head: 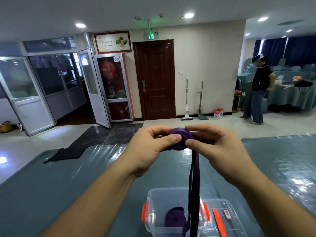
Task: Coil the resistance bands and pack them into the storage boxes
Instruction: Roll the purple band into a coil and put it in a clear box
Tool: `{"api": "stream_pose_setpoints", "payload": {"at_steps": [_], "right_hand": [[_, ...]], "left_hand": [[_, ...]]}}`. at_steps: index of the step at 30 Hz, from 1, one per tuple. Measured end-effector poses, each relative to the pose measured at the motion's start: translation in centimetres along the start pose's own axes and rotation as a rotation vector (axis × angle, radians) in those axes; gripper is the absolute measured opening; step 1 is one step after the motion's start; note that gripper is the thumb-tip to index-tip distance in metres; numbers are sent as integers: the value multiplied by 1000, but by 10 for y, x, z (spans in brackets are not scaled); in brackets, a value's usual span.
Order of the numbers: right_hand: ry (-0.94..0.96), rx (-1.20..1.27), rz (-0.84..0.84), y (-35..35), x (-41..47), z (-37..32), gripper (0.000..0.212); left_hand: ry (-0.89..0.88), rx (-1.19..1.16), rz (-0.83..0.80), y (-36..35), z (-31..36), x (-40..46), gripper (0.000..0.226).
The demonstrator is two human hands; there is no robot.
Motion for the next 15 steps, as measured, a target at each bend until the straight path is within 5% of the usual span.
{"api": "stream_pose_setpoints", "payload": {"at_steps": [3,10,15], "right_hand": [[15,39,68,-1,0,4,37],[-35,-164,-139,0,6,-4,34],[14,-2,9,0,5,3,41]], "left_hand": [[-7,-167,15,-7,-6,0,27],[18,257,-50,4,6,1,17],[-2,-47,36,-1,3,3,15]]}}
Point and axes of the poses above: each hand's wrist, its own x-axis towards the middle knuckle, its own y-axis out of the back of the hand, z = x × y, the point moved 5 cm from there along x, towards the middle knuckle, and after that the axes turned 8 degrees about -z, right-handed, at the moved point
